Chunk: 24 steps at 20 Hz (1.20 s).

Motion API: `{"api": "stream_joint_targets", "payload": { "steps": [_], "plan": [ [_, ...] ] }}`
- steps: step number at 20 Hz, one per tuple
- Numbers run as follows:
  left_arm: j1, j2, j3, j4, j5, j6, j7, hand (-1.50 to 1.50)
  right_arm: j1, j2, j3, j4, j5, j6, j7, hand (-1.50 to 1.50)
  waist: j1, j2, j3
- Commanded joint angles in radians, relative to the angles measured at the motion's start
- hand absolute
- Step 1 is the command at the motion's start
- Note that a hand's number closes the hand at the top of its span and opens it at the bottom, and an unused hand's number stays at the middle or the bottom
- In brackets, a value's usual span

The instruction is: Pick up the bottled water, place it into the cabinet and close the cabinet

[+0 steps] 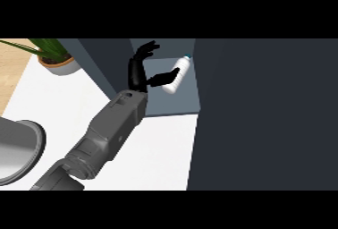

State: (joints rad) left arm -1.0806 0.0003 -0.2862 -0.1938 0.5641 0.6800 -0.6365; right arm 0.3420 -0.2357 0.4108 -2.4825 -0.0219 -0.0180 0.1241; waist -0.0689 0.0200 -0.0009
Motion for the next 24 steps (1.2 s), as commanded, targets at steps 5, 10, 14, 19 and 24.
{"api": "stream_joint_targets", "payload": {
  "steps": [5,10,14,19,24],
  "plan": [
    [-0.048,0.000,0.049,0.062,0.014,-0.030,-0.032,-1.50,0.035,-0.021,-0.009,-0.089,-0.048,0.029,0.027,-1.50,-0.015,0.006,0.000],
    [-0.058,0.004,0.056,0.076,-0.002,-0.093,-0.043,-1.50,0.064,-0.008,-0.035,-0.070,-0.073,0.031,-0.012,-1.50,0.006,-0.002,0.001],
    [-0.046,0.000,0.044,0.057,0.001,-0.109,-0.052,-1.50,0.019,-0.013,-0.062,-0.050,-0.086,0.047,0.010,-1.50,-0.016,0.005,0.000],
    [-0.061,0.000,0.073,-0.023,0.033,-0.260,-0.103,-1.50,0.040,0.006,-0.005,-0.056,-0.027,0.034,0.005,-1.50,-0.015,-0.002,0.000],
    [-0.081,0.000,0.060,-0.062,0.042,-0.410,-0.041,-1.50,0.012,-0.009,-0.080,-0.052,-0.075,0.050,0.018,-1.50,0.026,-0.010,0.001]
  ]
}}
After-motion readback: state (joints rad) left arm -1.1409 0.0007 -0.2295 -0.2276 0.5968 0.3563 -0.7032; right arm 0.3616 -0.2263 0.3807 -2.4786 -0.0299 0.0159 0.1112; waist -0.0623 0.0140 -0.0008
